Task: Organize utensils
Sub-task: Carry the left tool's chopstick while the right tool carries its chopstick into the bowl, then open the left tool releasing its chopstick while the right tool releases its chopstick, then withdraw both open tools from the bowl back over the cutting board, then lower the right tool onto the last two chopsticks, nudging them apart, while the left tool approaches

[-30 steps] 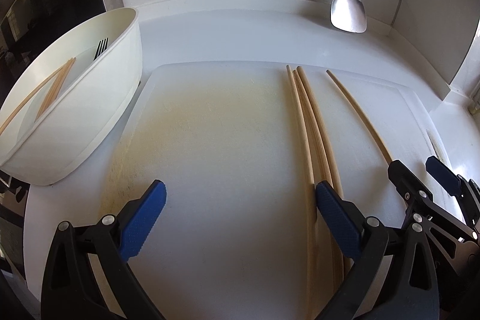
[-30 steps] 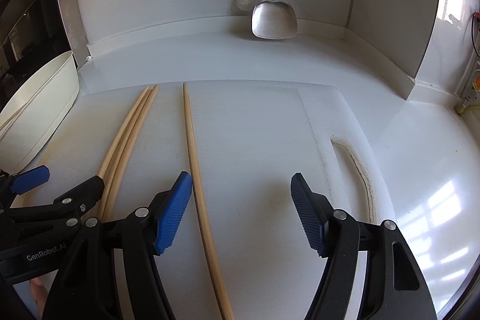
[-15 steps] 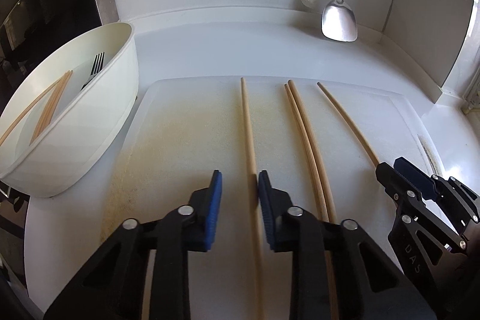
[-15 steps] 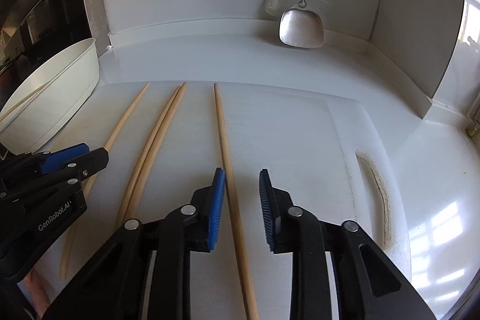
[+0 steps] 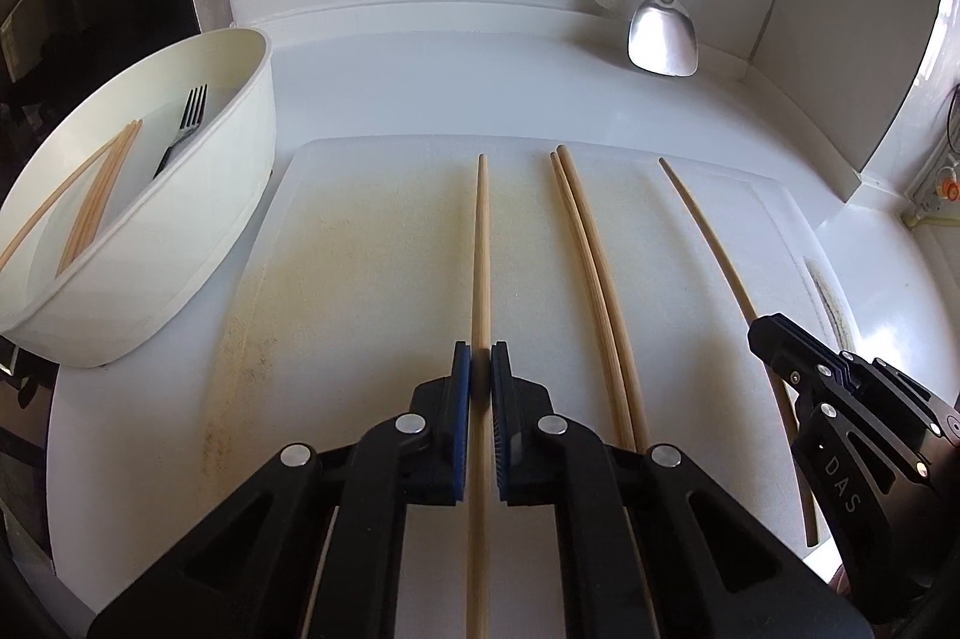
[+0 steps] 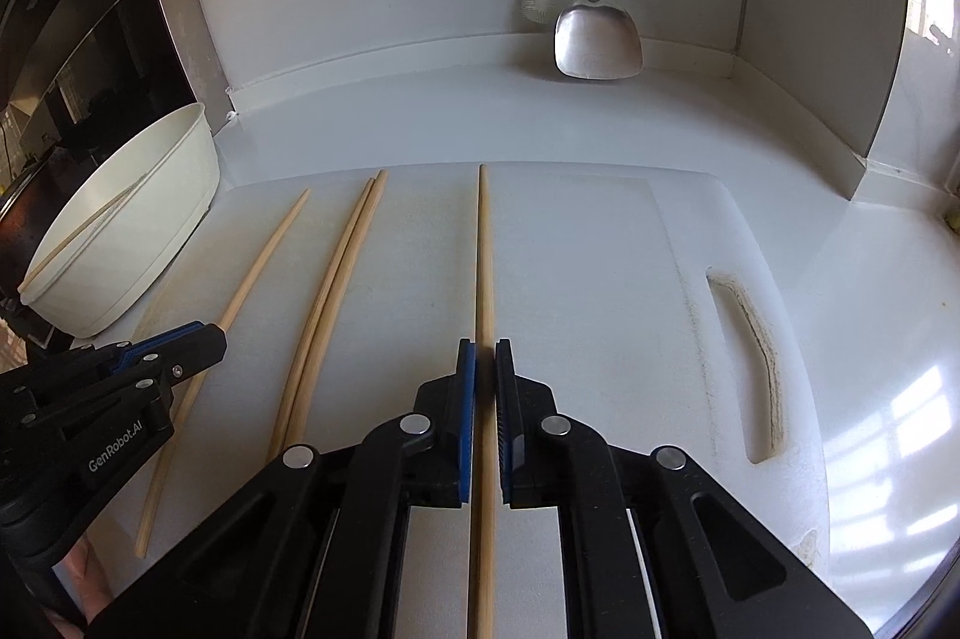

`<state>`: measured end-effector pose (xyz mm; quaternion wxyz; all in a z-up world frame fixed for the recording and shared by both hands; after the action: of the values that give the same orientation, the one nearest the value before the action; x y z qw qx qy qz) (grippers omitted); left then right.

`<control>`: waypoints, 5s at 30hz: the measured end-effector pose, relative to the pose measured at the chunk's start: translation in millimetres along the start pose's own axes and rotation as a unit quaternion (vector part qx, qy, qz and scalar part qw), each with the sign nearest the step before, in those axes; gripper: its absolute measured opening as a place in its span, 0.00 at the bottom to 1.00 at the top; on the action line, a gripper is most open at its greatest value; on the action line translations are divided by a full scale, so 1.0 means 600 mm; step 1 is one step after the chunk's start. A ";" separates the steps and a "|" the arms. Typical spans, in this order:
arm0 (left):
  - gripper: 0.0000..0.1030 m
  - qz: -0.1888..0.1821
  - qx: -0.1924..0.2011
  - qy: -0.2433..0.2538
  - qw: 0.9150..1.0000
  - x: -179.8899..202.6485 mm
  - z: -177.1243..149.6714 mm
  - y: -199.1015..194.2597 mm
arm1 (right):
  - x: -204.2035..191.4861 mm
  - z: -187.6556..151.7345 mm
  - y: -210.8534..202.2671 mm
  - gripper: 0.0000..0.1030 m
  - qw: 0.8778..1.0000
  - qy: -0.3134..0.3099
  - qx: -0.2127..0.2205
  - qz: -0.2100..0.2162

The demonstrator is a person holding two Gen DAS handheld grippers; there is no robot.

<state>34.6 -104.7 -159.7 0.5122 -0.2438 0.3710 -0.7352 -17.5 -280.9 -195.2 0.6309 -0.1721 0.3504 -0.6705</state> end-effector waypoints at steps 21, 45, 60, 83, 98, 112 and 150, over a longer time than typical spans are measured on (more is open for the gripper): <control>0.07 0.078 0.045 -0.083 0.993 -0.147 0.053 -0.255 | -0.152 0.111 -0.165 0.06 0.992 -0.081 0.039 0.091; 0.07 0.060 -0.024 -0.081 0.995 -0.513 0.088 -0.105 | -0.533 0.156 0.049 0.06 0.989 -0.062 -0.050 0.125; 0.08 0.074 -0.066 -0.090 0.991 -0.522 0.091 -0.019 | -0.554 0.167 0.149 0.06 0.984 -0.076 -0.101 0.126; 0.87 0.111 -0.050 -0.099 0.988 -0.539 0.098 -0.099 | -0.503 0.172 0.101 0.45 0.990 -0.055 -0.087 0.101; 0.93 0.081 -0.031 -0.057 0.995 -0.503 0.084 -0.131 | -0.442 0.124 0.005 0.58 0.997 0.005 -0.054 0.054; 0.93 -0.016 -0.021 0.031 0.999 -0.309 0.071 -0.127 | -0.221 0.033 -0.116 0.61 0.990 0.110 -0.040 -0.074; 0.94 0.089 0.021 -0.034 0.995 -0.091 -0.066 -0.083 | -0.034 -0.038 -0.024 0.67 0.999 0.032 0.000 0.033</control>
<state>-3.8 -32.1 -143.3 0.5929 -0.2240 0.3578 -0.6857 -40.5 -255.7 -196.9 0.6412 -0.1392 0.3756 -0.6546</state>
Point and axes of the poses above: each gripper's, at about its wrist camera, not at the fingertips, and y roughly the way its jaws point, x to its right, z to its top, the point moved 3 cm from there along y, roughly the way its jaws point, and after that the axes turned 6 degrees about y, right-handed, at the moved point
